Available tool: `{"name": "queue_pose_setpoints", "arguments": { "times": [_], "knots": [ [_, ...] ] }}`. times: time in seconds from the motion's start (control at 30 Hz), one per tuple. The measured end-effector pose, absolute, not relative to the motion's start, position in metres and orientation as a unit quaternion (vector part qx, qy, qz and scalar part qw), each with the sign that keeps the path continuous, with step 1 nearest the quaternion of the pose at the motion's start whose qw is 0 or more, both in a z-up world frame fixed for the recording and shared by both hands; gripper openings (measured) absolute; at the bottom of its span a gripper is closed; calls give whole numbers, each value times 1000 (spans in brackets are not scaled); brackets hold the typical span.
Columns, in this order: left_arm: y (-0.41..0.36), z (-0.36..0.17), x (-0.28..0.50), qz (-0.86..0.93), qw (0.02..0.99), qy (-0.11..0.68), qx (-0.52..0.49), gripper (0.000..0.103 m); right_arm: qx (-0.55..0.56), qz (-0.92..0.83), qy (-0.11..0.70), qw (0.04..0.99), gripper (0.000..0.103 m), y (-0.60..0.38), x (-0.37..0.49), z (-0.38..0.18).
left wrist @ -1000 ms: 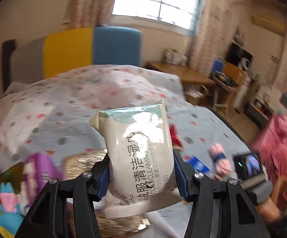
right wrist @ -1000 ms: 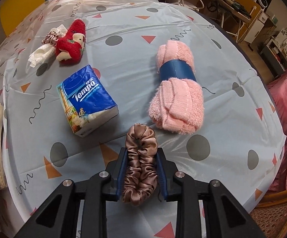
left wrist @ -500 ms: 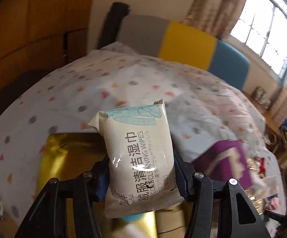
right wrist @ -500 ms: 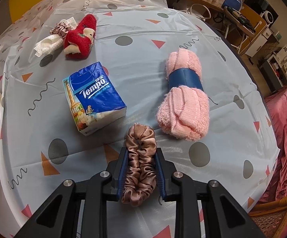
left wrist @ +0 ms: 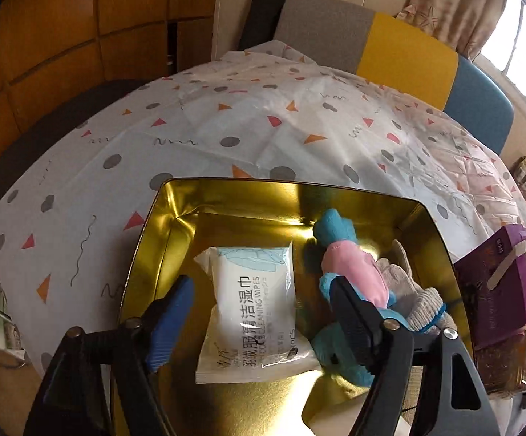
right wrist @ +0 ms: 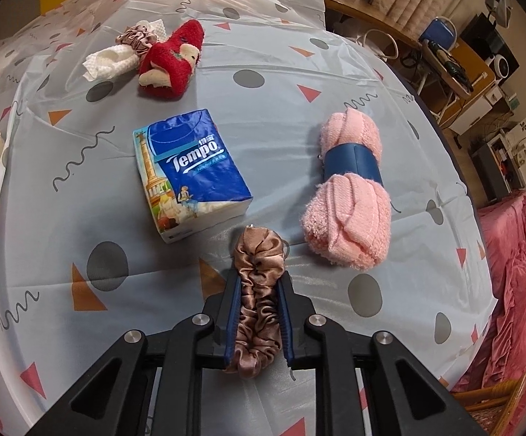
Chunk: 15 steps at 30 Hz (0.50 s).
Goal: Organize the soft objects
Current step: 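Carry the white wipes pack into the gold tray and open the left gripper, then carry the brown satin scrunchie into the gold tray and open the right gripper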
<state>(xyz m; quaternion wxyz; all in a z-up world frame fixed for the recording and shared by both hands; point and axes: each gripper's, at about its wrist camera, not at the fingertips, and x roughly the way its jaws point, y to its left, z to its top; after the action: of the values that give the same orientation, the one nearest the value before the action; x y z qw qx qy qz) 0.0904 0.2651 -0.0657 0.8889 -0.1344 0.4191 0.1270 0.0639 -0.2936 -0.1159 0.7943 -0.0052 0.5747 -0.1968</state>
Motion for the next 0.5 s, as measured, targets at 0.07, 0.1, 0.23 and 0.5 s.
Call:
{"name": "queue_pose_setpoints", "arguments": {
  "times": [0.07, 0.1, 0.23, 0.5],
  "knots": [
    [261, -62, 82, 131, 891, 412, -134, 80, -8, -197, 575, 794, 18, -293, 64, -116],
    [258, -59, 78, 134, 892, 409, -134, 80, -10, -198, 574, 794, 18, -292, 63, -116],
    [245, -49, 56, 136, 901, 390, -131, 82, -6, -197, 574, 795, 18, -293, 64, -115],
    [225, -39, 27, 157, 908, 372, -108, 93, 5, -186, 571, 800, 16, -301, 64, -113]
  ]
}}
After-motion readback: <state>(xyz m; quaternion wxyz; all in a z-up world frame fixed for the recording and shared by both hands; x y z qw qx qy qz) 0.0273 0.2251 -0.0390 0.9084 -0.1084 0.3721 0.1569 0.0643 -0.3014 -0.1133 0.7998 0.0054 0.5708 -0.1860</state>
